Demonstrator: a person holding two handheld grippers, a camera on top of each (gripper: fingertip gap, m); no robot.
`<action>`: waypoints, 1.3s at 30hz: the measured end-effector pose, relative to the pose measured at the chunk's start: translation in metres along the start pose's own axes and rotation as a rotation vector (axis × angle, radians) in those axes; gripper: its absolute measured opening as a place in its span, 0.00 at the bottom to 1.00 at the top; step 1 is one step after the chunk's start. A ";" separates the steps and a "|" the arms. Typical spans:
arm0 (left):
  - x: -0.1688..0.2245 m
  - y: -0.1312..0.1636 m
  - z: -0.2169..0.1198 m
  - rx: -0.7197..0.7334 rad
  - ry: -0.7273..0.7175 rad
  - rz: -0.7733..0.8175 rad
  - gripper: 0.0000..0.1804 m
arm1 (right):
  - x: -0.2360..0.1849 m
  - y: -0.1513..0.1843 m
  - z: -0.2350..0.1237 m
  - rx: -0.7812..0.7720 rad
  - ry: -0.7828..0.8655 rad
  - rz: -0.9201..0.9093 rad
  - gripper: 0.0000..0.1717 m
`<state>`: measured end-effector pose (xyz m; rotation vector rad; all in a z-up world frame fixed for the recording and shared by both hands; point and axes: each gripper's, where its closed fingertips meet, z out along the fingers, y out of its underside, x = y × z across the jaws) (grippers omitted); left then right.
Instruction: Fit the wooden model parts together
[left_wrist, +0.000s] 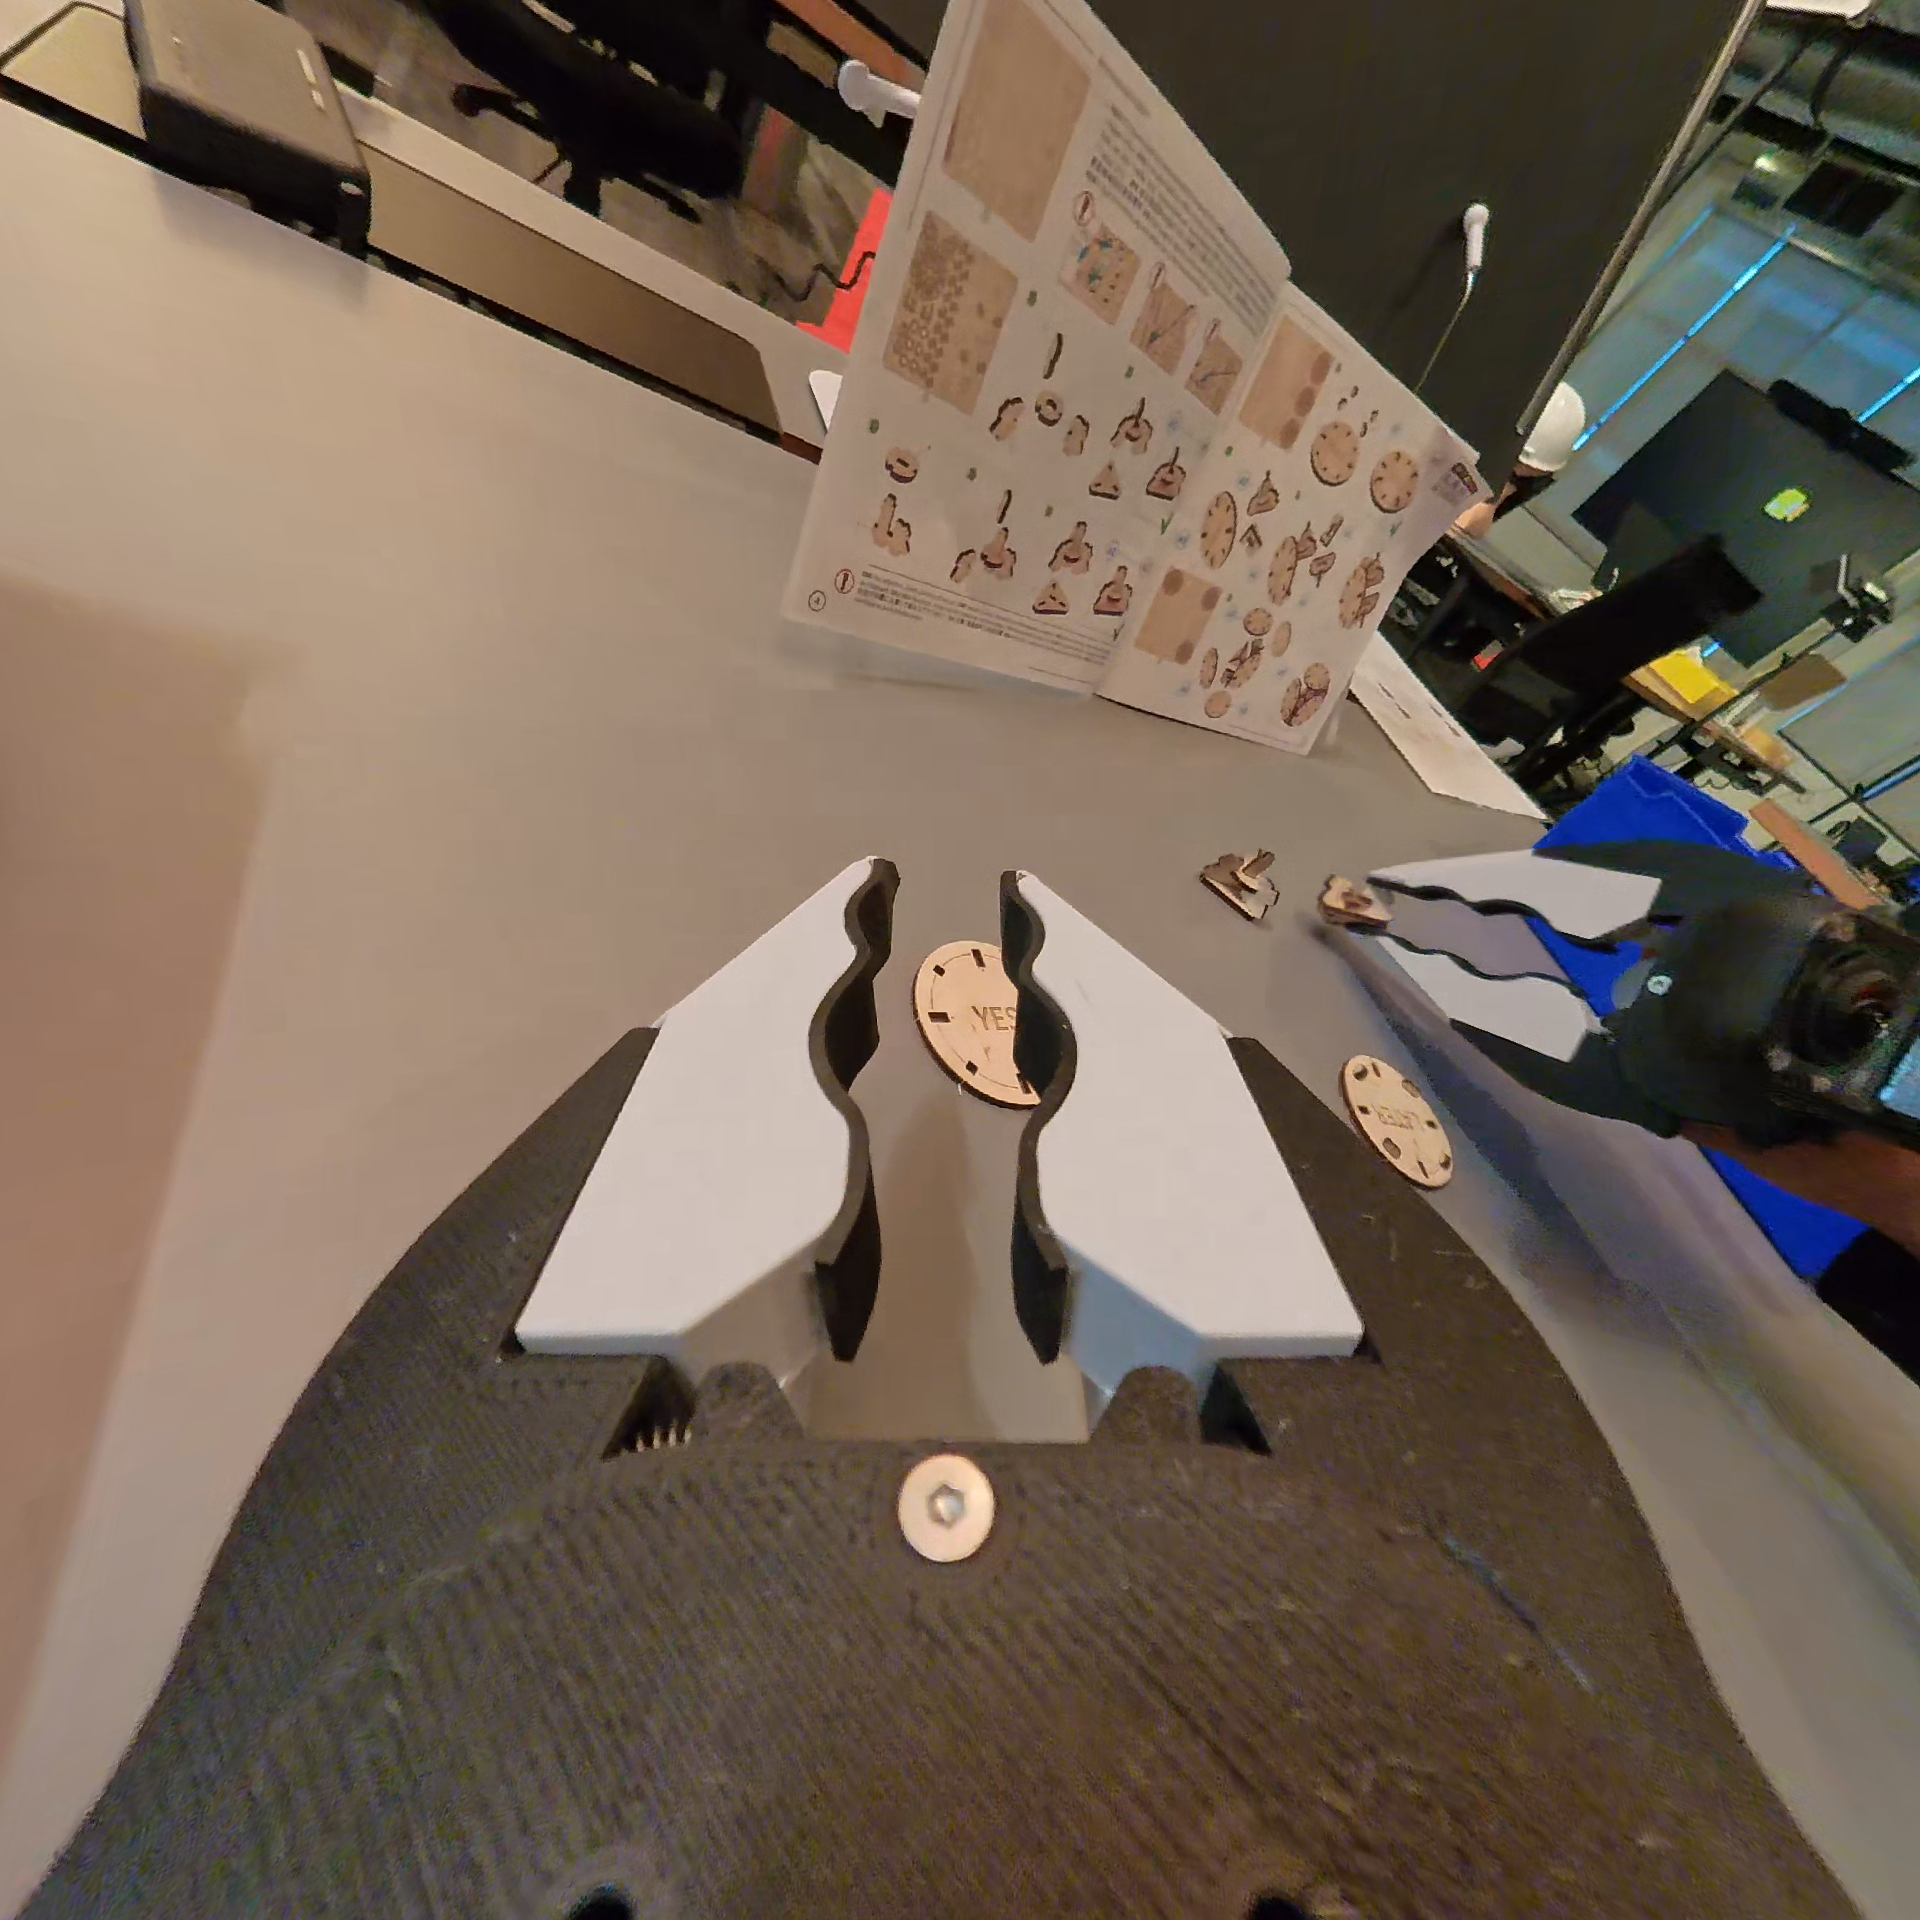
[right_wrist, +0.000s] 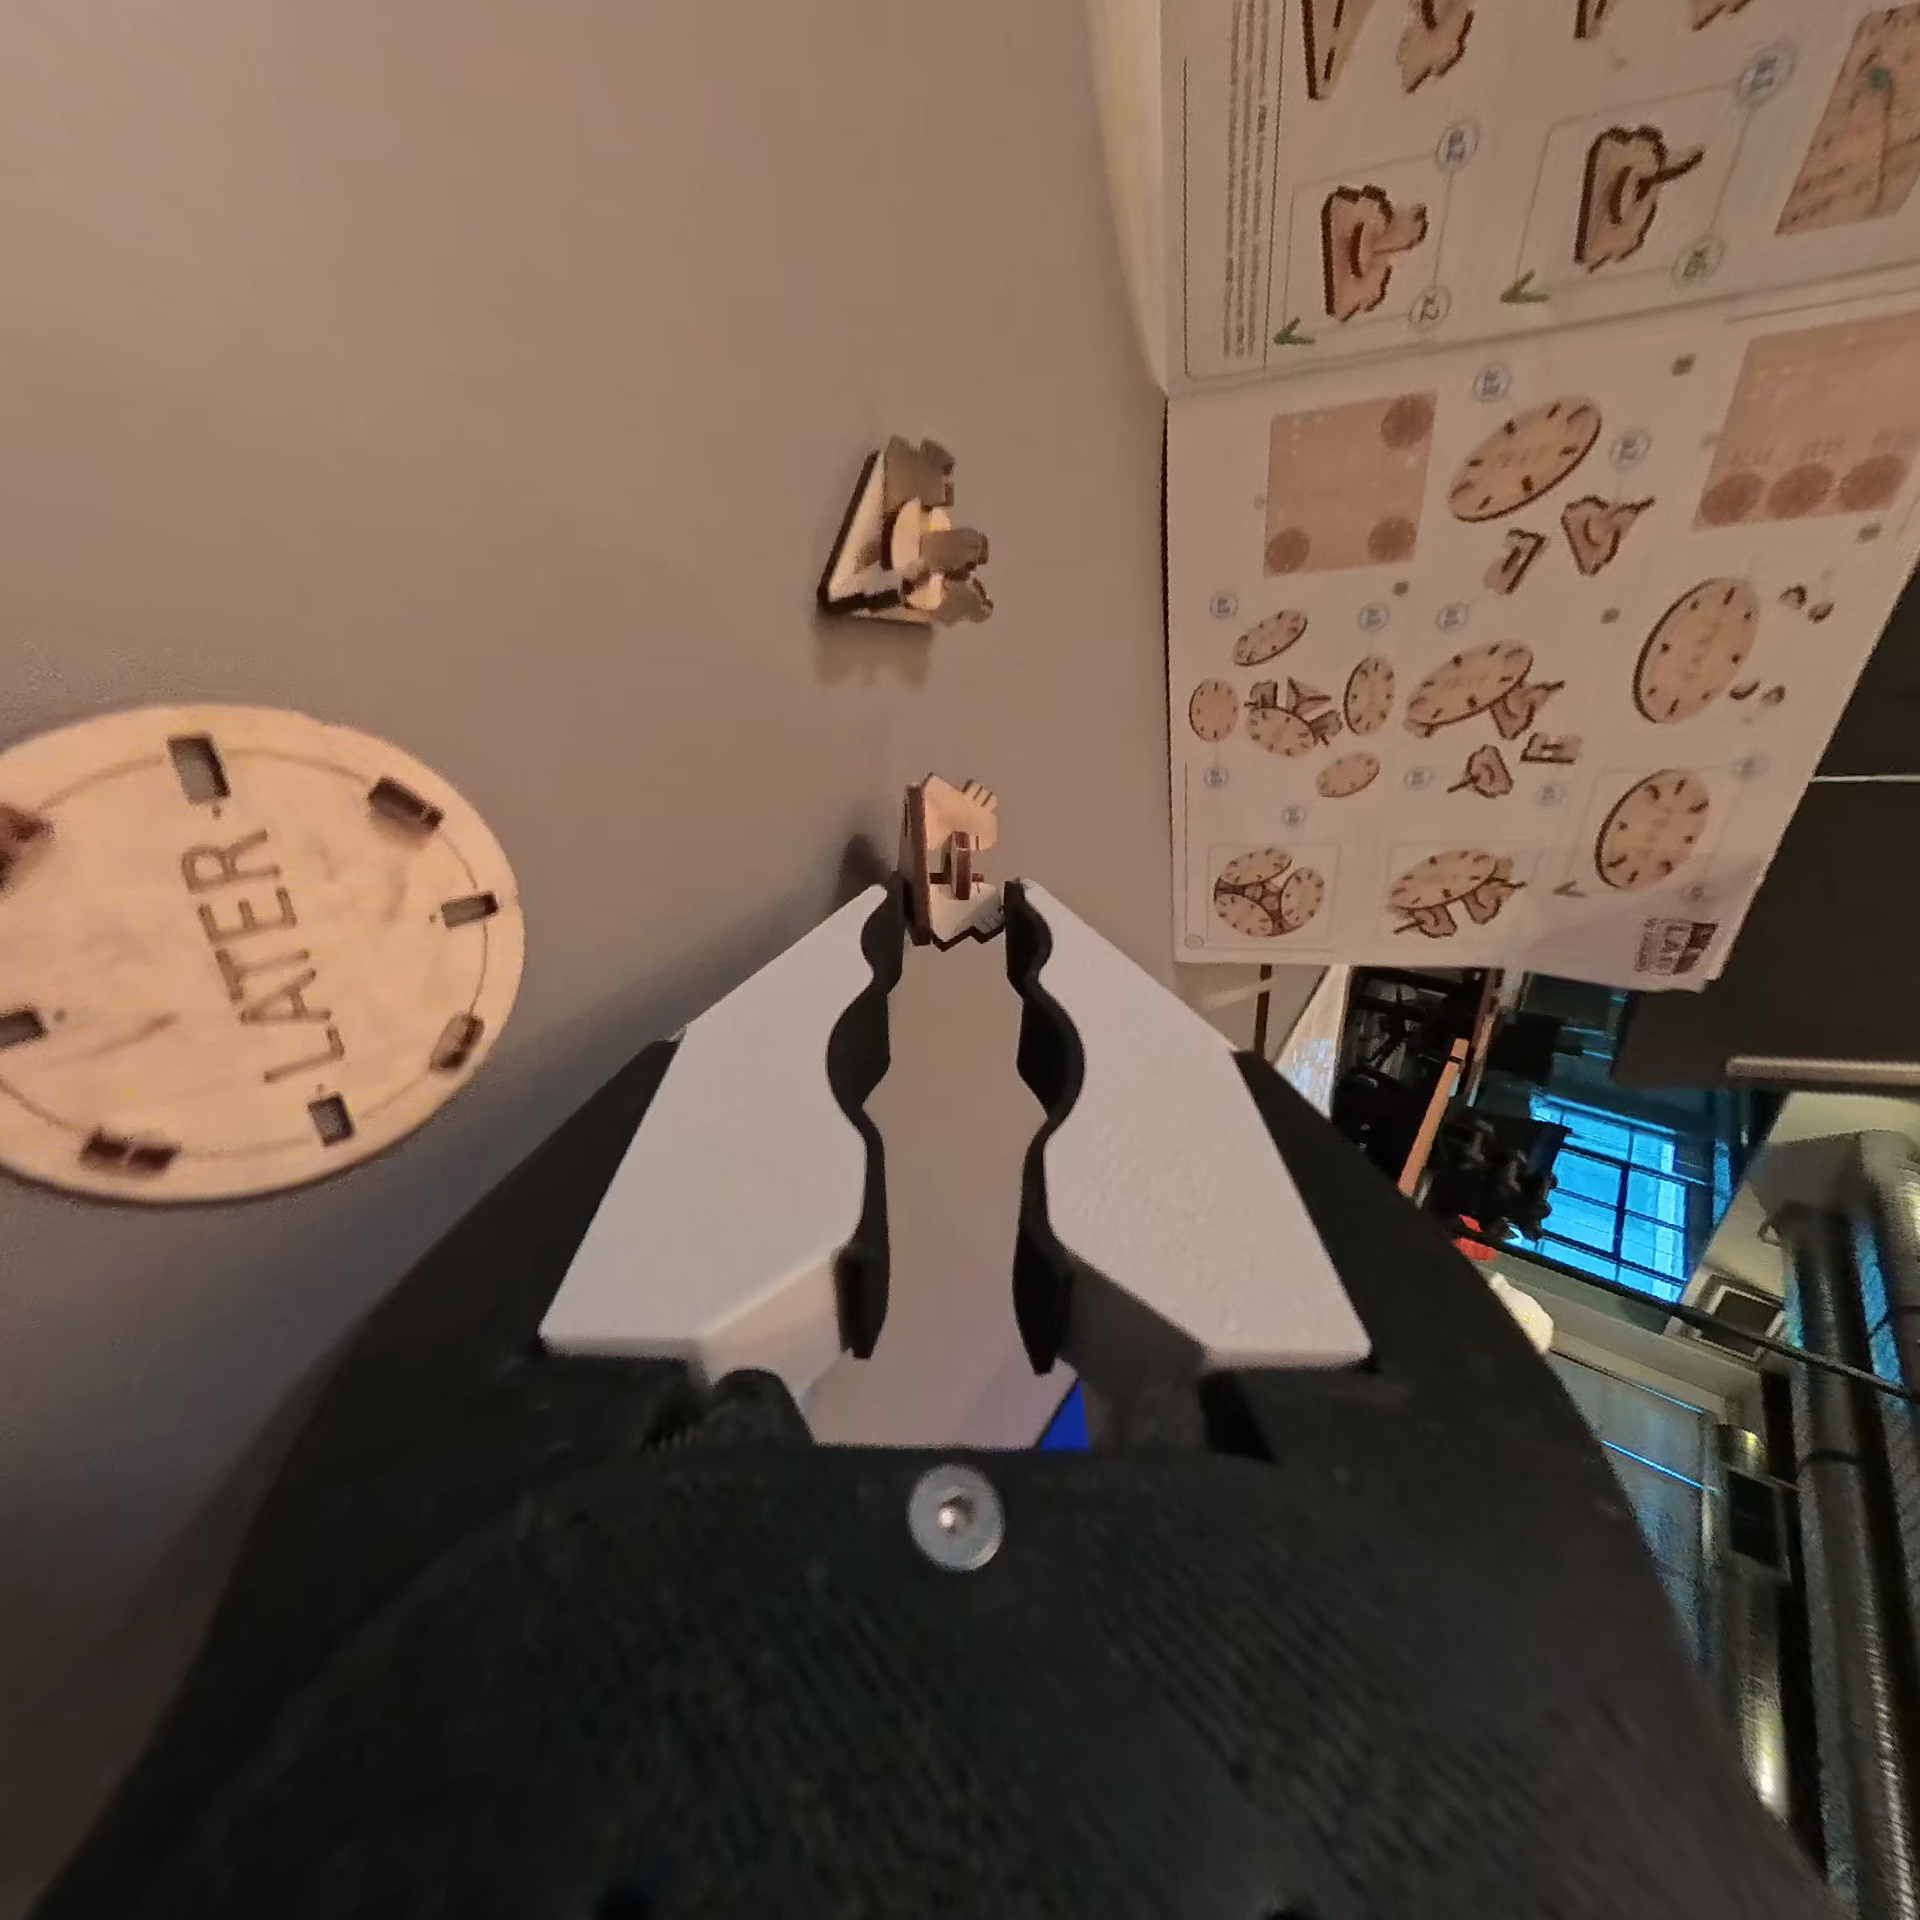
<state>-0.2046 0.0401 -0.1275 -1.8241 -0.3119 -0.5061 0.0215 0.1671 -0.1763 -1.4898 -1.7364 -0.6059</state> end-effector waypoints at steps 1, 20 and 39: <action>0.000 0.000 0.000 0.000 0.000 0.000 0.11 | -0.001 -0.002 0.003 0.001 -0.010 0.013 0.11; 0.005 0.002 0.001 -0.013 0.051 -0.052 0.11 | 0.036 -0.065 -0.035 0.341 -0.399 0.816 0.13; 0.010 -0.002 0.000 -0.003 0.092 -0.092 0.11 | 0.014 -0.493 -0.205 0.858 -0.818 -0.106 0.10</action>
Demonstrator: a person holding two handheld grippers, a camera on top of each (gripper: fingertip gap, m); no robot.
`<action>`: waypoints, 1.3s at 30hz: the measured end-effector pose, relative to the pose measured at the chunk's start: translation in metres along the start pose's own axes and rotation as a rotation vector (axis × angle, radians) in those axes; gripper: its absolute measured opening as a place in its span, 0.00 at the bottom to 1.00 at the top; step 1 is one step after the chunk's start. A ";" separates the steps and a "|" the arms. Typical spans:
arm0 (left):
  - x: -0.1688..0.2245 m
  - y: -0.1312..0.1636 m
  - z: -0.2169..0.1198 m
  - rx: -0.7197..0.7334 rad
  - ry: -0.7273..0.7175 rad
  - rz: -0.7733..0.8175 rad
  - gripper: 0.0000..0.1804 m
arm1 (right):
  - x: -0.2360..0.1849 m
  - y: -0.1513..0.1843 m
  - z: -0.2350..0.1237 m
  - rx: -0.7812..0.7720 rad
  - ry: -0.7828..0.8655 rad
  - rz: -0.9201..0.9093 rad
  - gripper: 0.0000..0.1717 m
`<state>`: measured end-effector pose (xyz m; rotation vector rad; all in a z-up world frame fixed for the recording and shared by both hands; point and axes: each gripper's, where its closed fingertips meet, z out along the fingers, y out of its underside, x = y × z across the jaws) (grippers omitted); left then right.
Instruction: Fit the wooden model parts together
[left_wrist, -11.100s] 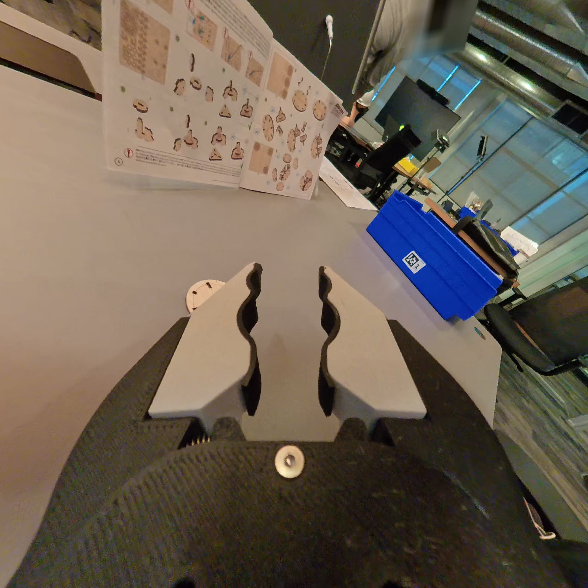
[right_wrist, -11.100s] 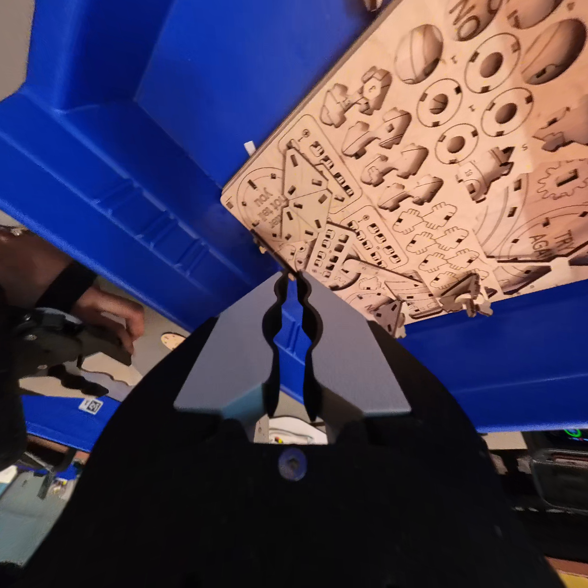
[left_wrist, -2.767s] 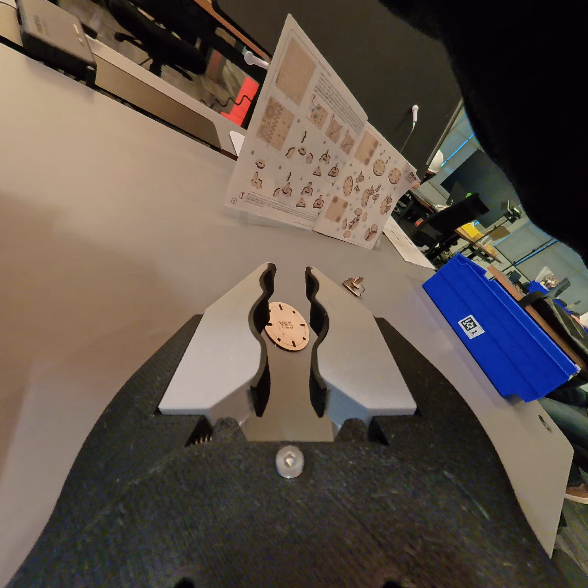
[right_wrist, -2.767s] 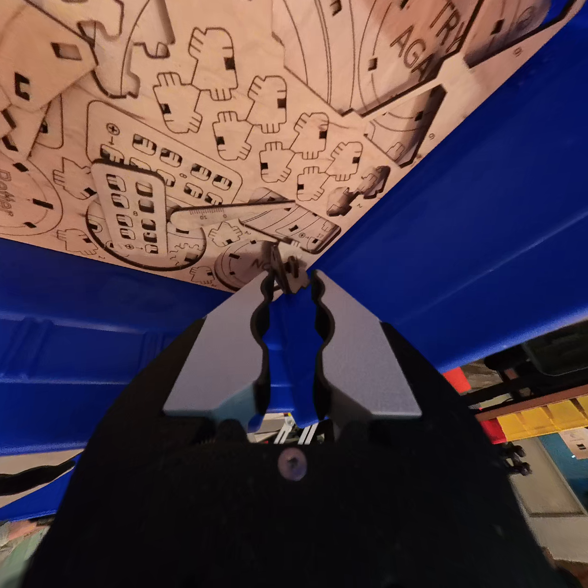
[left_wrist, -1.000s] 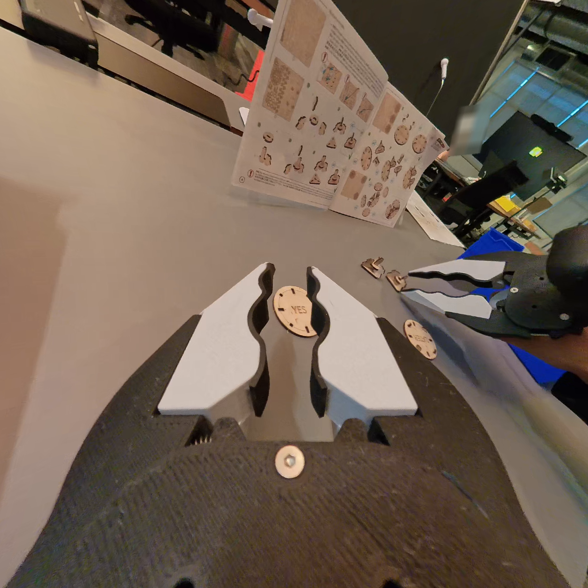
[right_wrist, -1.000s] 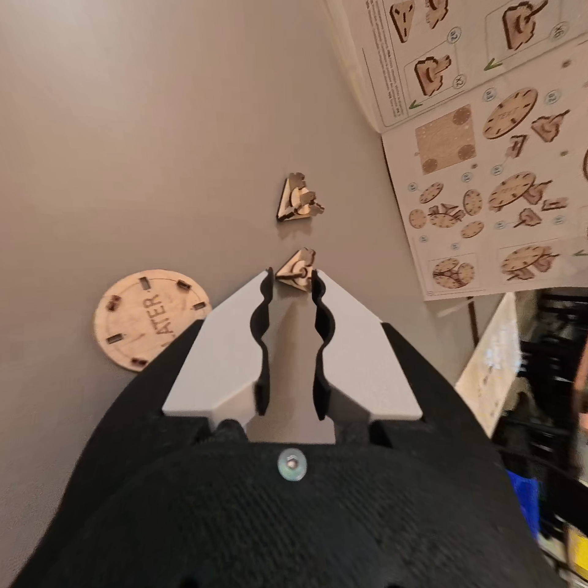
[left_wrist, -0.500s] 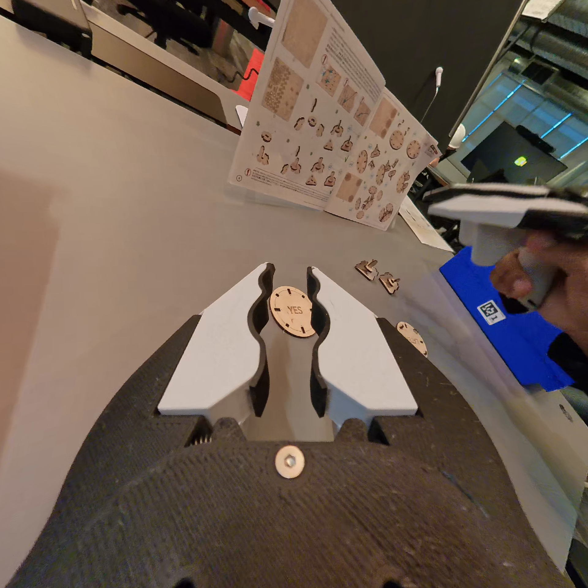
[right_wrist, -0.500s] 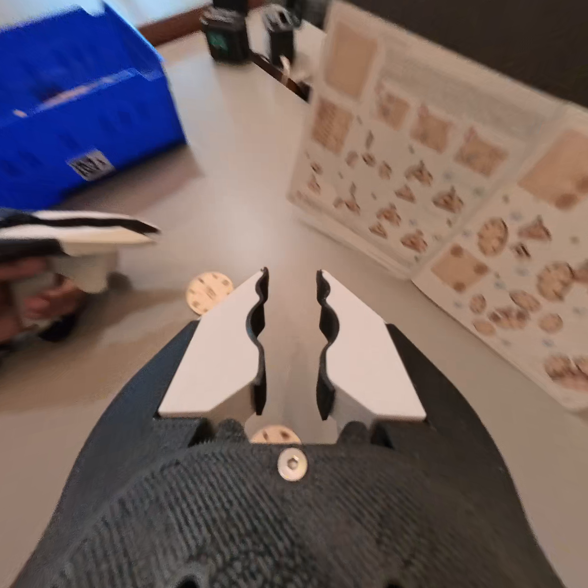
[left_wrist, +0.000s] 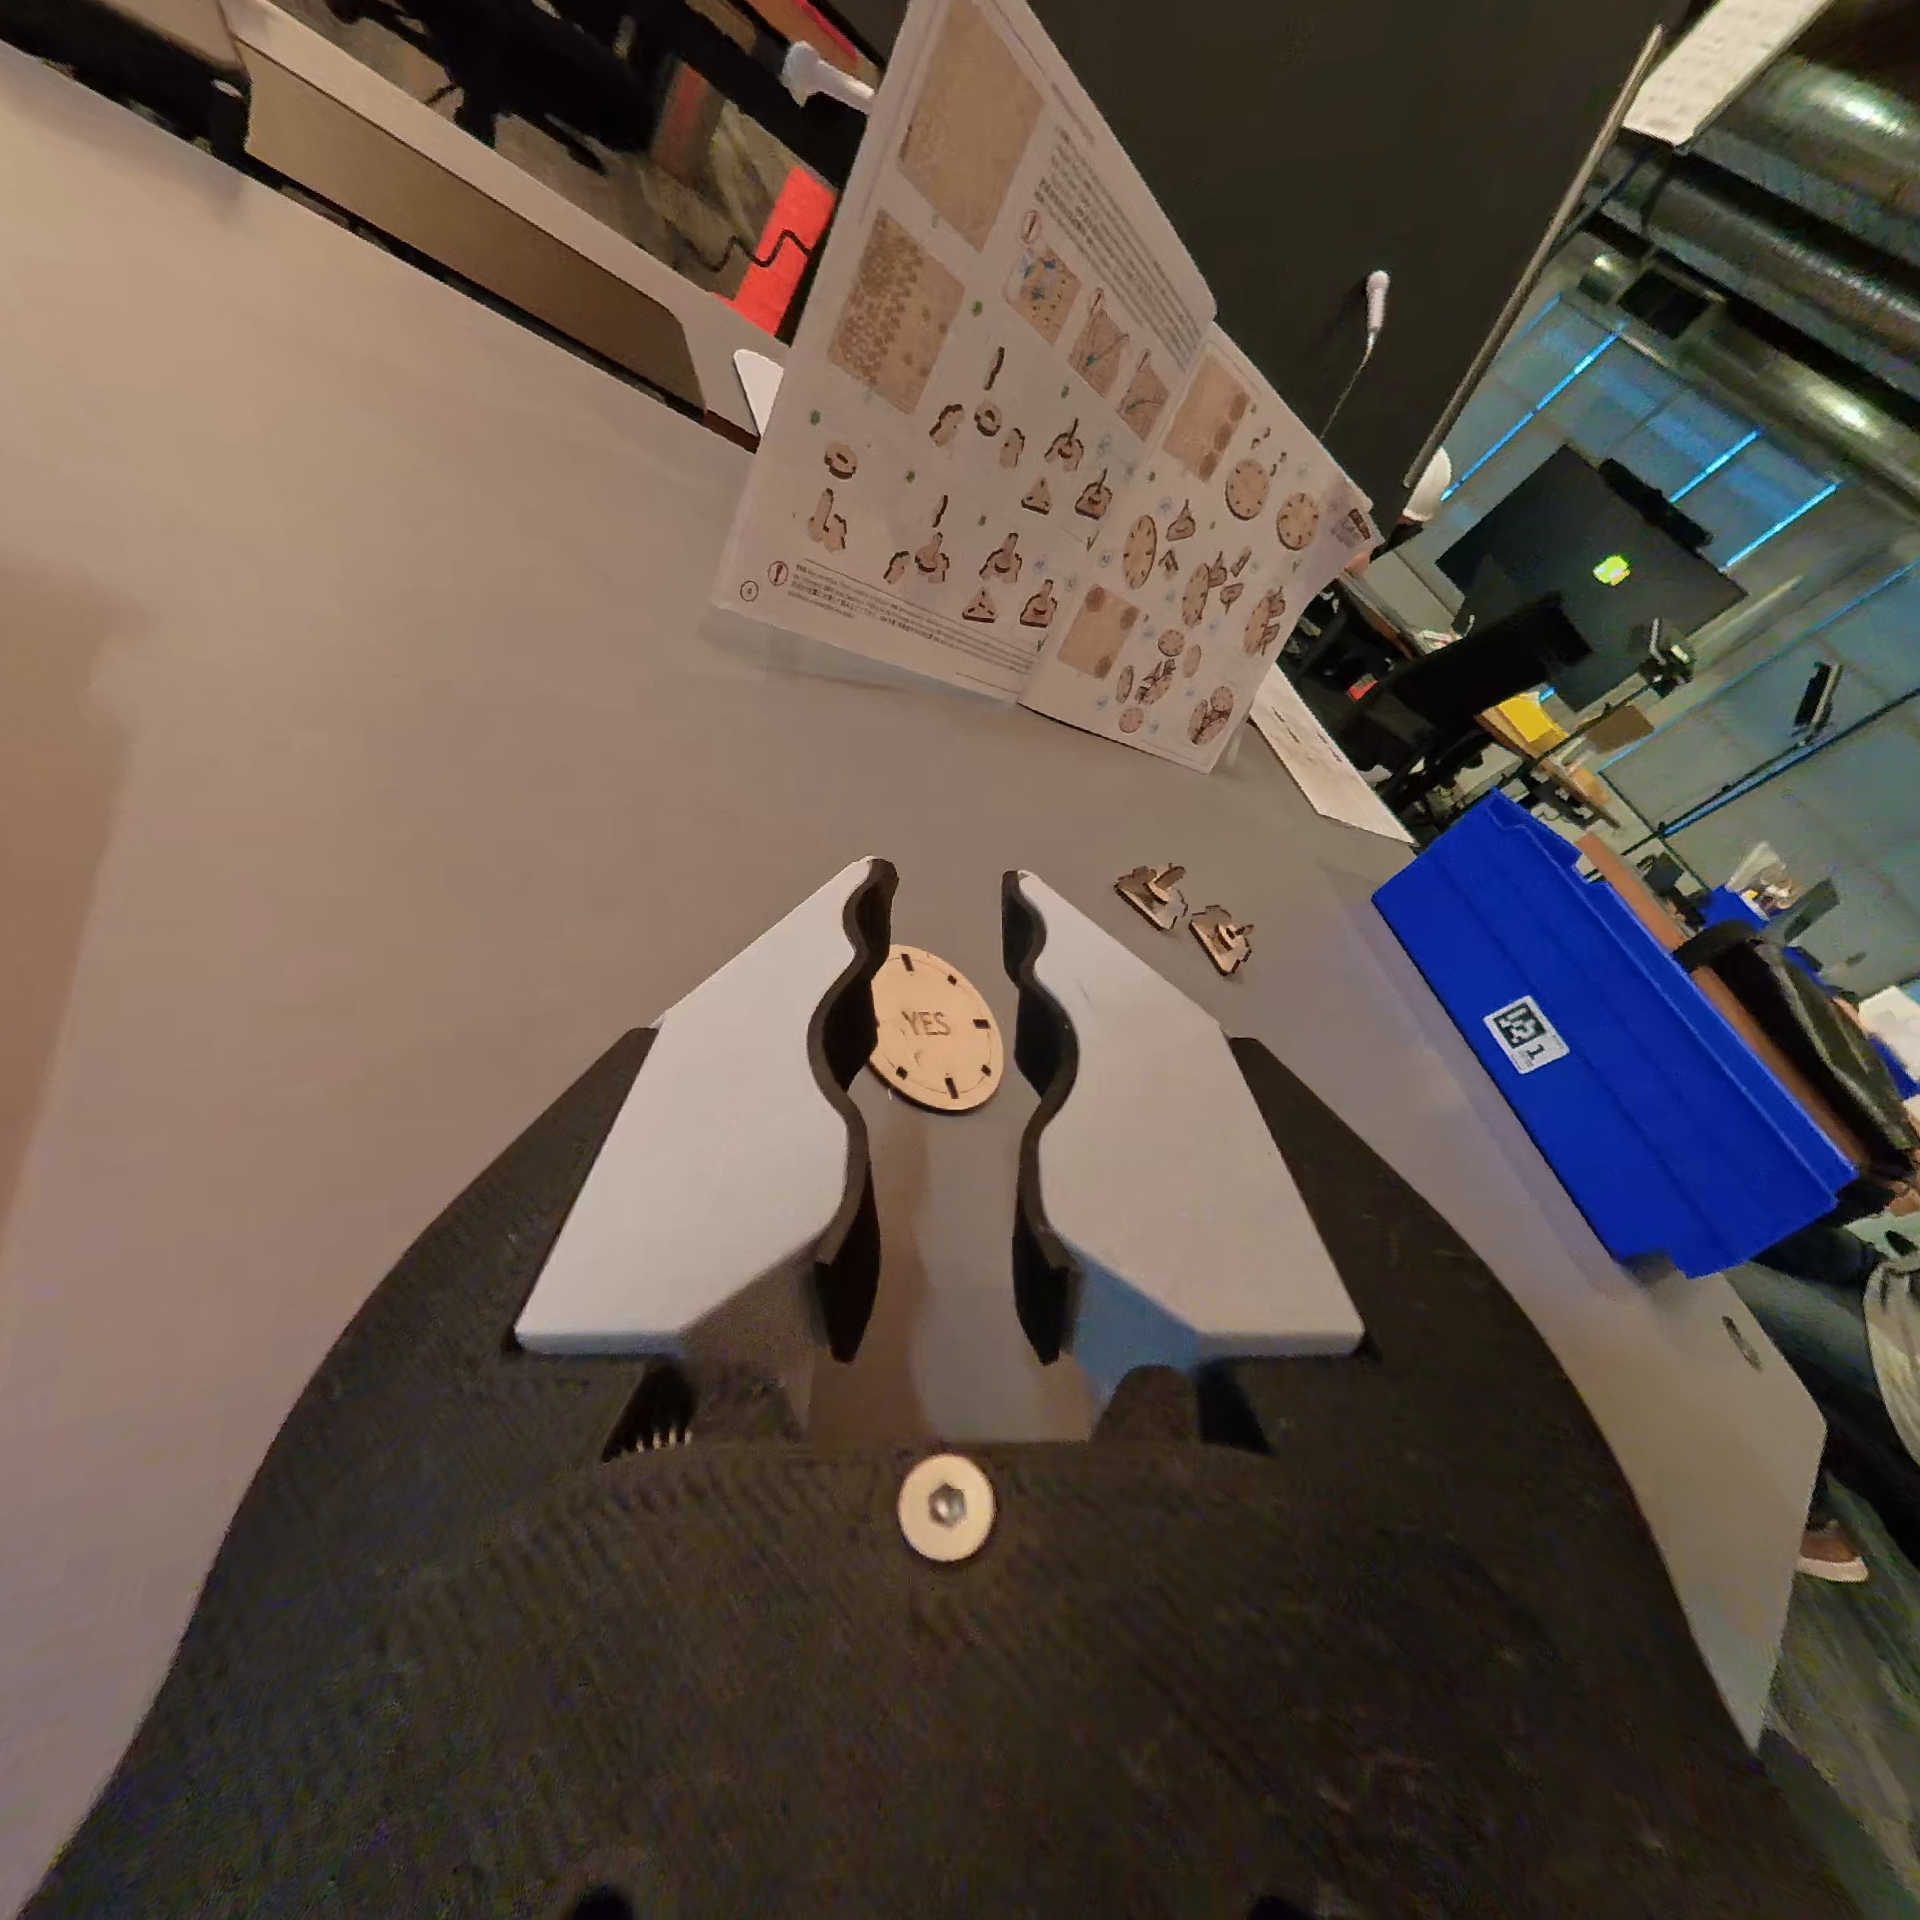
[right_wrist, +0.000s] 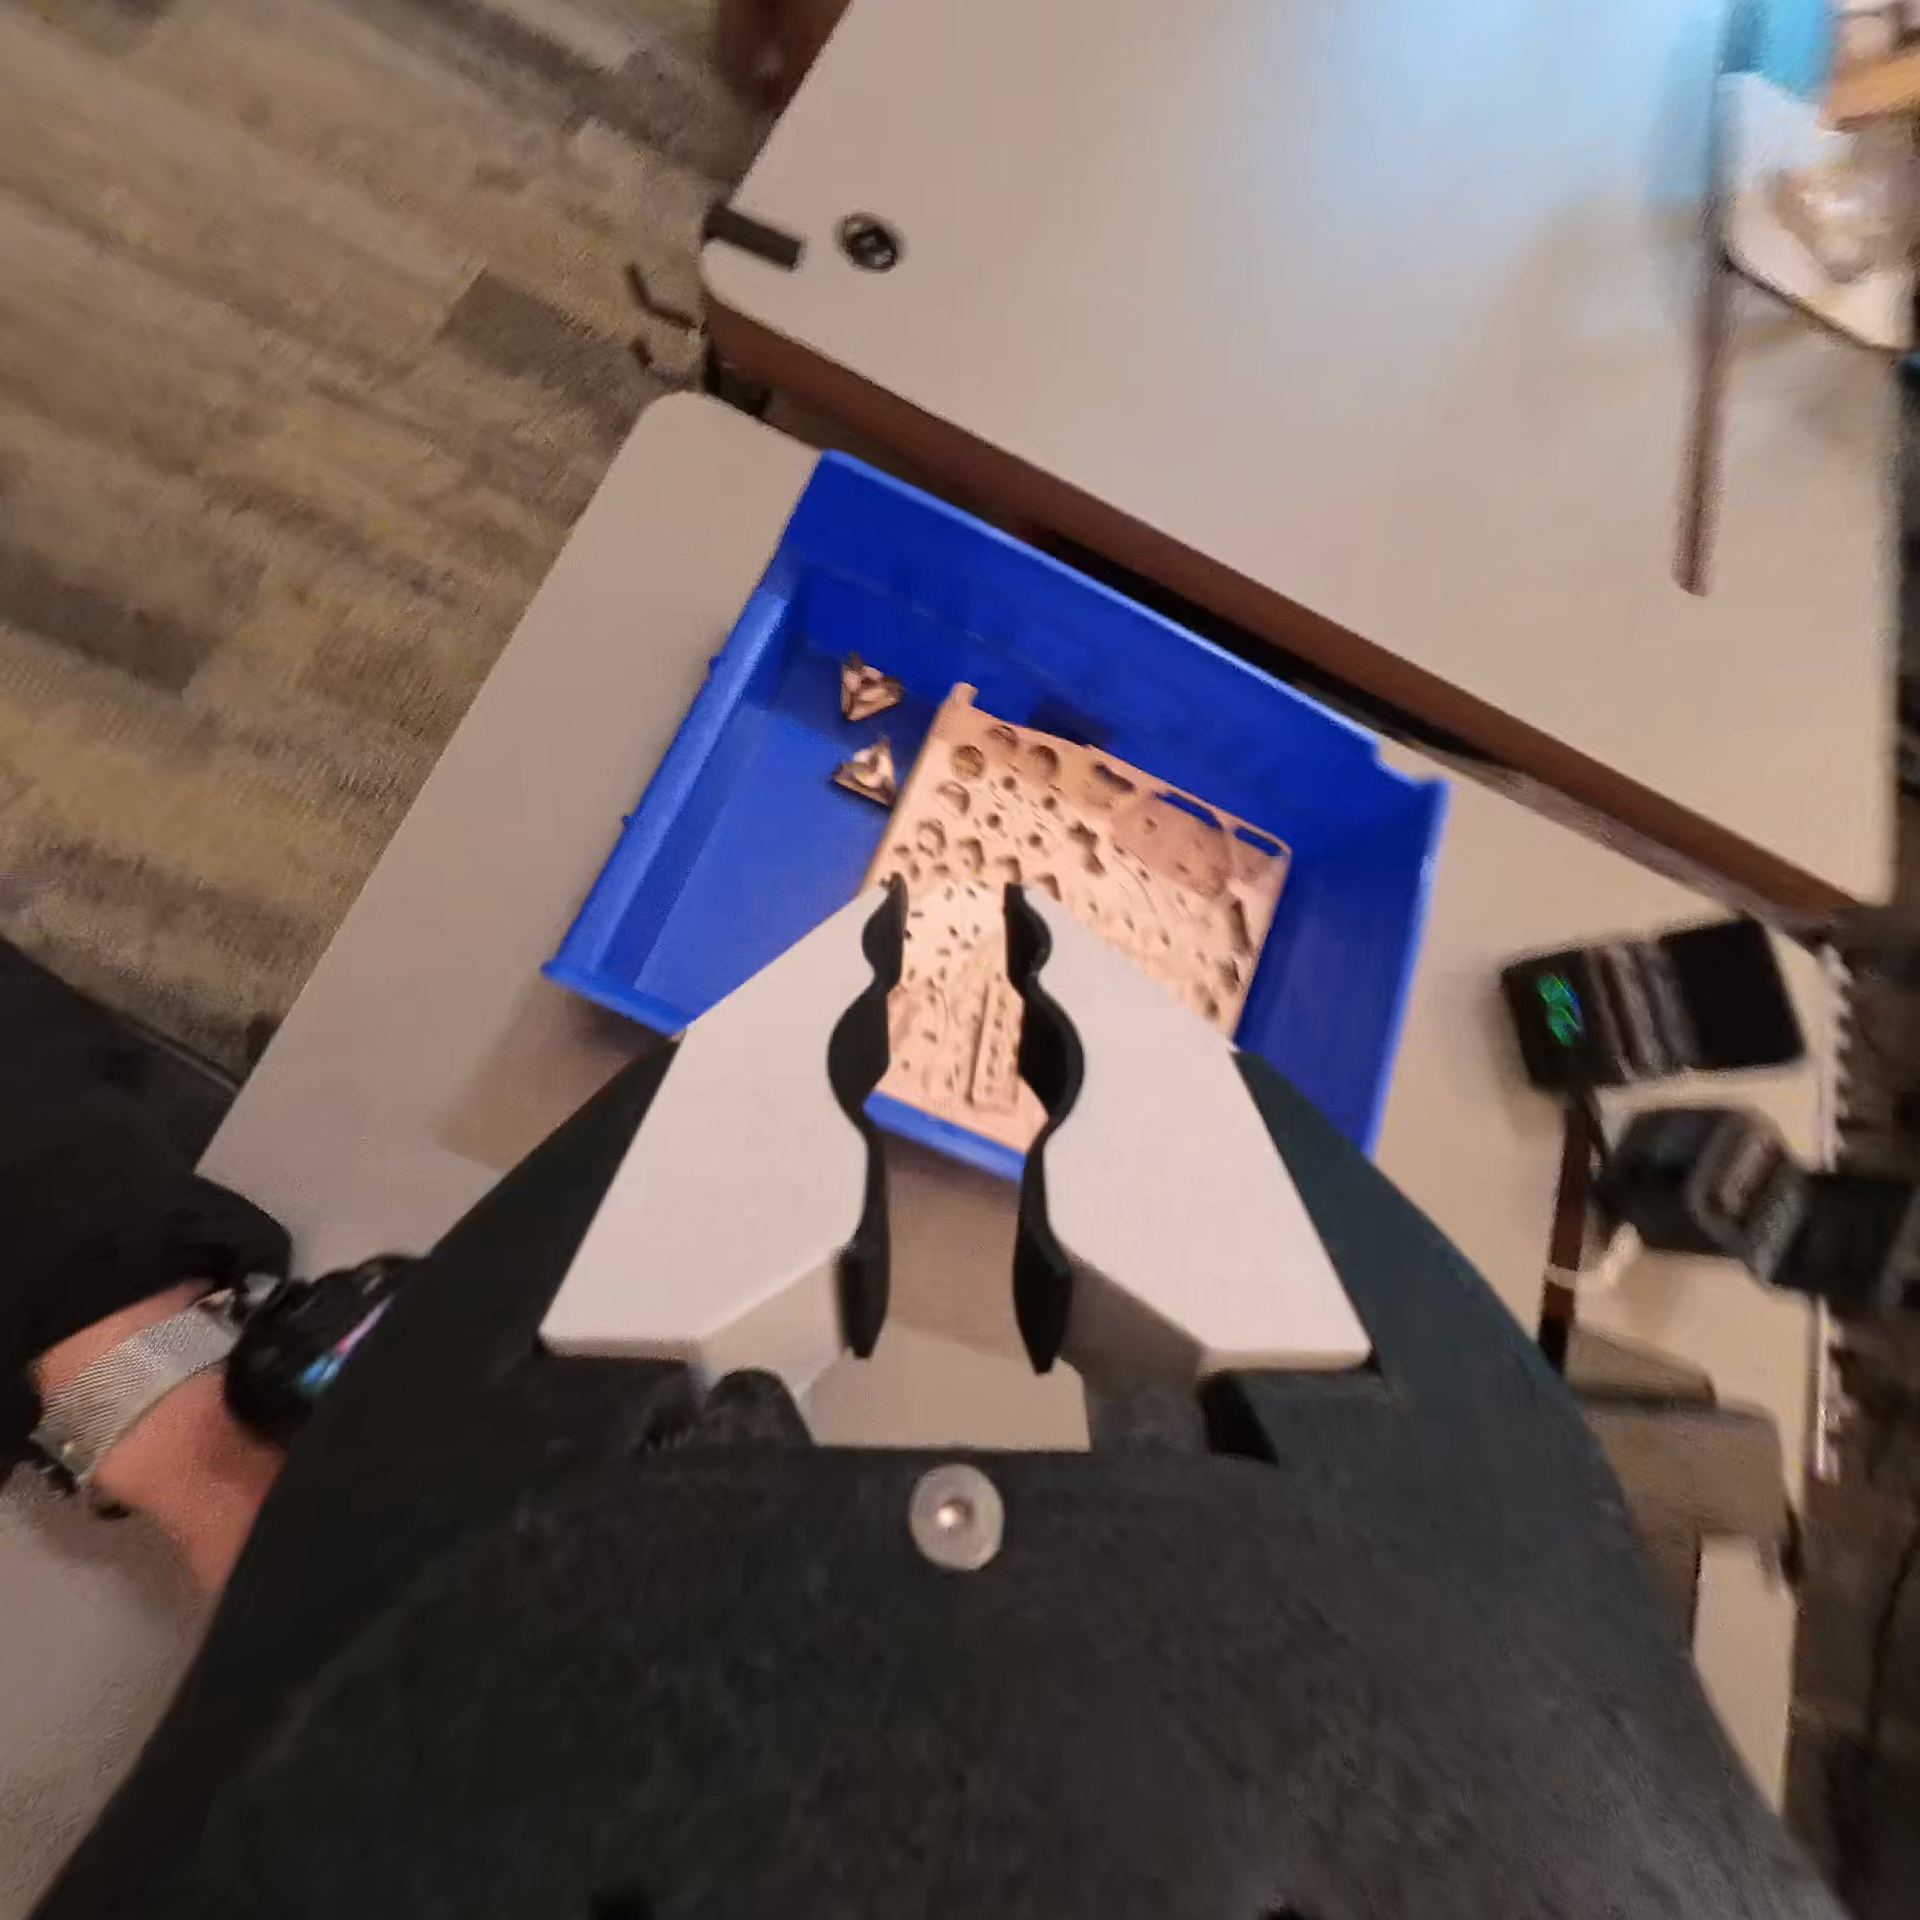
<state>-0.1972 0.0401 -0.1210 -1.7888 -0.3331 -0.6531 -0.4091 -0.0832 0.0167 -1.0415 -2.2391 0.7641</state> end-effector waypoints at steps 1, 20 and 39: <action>0.001 0.000 0.000 0.000 0.008 -0.008 0.11 | -0.004 -0.006 0.021 -0.035 -0.057 -0.038 0.11; 0.008 0.013 0.004 -0.099 0.095 -0.105 0.14 | -0.034 0.049 0.206 -0.517 -0.388 -0.422 0.07; 0.010 0.008 0.004 -0.074 0.114 -0.133 0.14 | -0.031 -0.033 0.022 -0.166 -0.132 -0.096 0.01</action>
